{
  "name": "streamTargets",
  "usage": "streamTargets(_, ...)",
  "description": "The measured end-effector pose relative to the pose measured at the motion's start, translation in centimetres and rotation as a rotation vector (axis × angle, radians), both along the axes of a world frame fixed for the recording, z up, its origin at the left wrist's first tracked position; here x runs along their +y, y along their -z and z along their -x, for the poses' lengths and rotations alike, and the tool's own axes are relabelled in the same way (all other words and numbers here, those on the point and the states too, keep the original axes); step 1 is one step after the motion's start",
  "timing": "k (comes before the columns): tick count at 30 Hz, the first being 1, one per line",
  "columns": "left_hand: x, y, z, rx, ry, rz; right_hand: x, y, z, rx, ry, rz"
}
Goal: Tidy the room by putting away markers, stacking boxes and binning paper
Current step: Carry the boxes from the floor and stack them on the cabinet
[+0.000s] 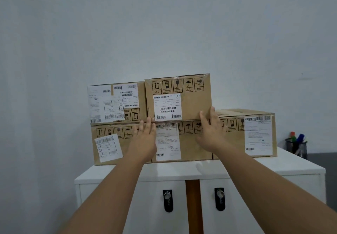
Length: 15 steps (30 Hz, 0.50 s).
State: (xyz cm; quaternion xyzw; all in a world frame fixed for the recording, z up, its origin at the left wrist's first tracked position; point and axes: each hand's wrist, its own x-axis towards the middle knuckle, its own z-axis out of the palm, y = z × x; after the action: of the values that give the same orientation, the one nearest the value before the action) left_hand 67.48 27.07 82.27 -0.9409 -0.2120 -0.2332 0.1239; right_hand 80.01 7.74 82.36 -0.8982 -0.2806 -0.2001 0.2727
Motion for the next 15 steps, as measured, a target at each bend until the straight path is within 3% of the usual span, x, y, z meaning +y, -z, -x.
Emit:
streamTargets(7,0.4,1.0,-1.6,0.003,0.058,0.086,1.3,1.6,-1.7,0.042,0.009,0.083)
streamTargets(15,0.9,2.7,-1.1,-0.006,0.093,0.164,0.5,0.7,-2.3,0.068,-0.034,0.028)
